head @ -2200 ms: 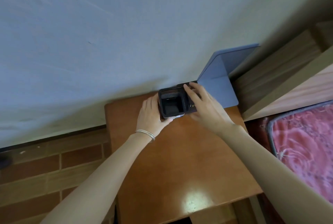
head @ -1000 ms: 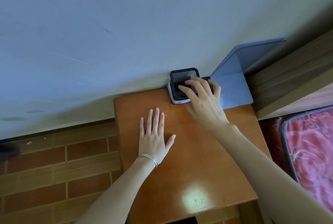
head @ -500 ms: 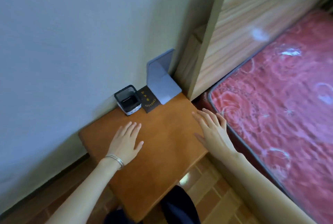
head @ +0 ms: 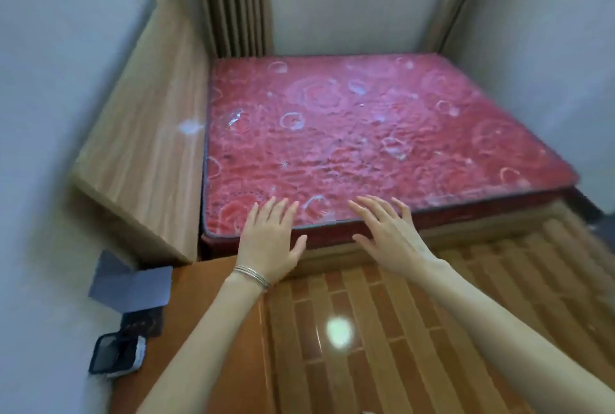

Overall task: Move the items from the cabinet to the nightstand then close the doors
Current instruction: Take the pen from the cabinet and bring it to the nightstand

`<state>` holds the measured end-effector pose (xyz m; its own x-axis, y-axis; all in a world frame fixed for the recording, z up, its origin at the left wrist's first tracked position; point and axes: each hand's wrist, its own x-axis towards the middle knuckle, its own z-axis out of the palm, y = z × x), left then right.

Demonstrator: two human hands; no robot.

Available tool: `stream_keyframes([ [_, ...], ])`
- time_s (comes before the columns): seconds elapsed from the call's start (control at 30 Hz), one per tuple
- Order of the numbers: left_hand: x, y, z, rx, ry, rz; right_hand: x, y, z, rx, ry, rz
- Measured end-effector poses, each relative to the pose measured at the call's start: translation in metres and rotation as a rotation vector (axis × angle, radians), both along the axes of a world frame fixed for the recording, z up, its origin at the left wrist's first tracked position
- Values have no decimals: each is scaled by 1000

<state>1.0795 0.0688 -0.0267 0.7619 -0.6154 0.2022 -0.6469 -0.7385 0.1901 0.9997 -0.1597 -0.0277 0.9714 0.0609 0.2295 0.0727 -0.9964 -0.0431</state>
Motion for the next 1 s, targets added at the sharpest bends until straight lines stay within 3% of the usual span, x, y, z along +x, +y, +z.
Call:
stream_keyframes([
  [0.23,-86,-174,69,-68,-137,-508,-180,-100,60,-55,-47,-402],
  [0.53,-341,-335,76,-97,-196,-1058,-500,-147,82,-107,85,-928],
  [0.8,-573,-424,115,-237,-272,-1301,-735,-176,127,-171,41,-1194],
  [1.0,-703,-482,148,-333,-278,-1454,-857,-198,168,-237,-47,-1376],
])
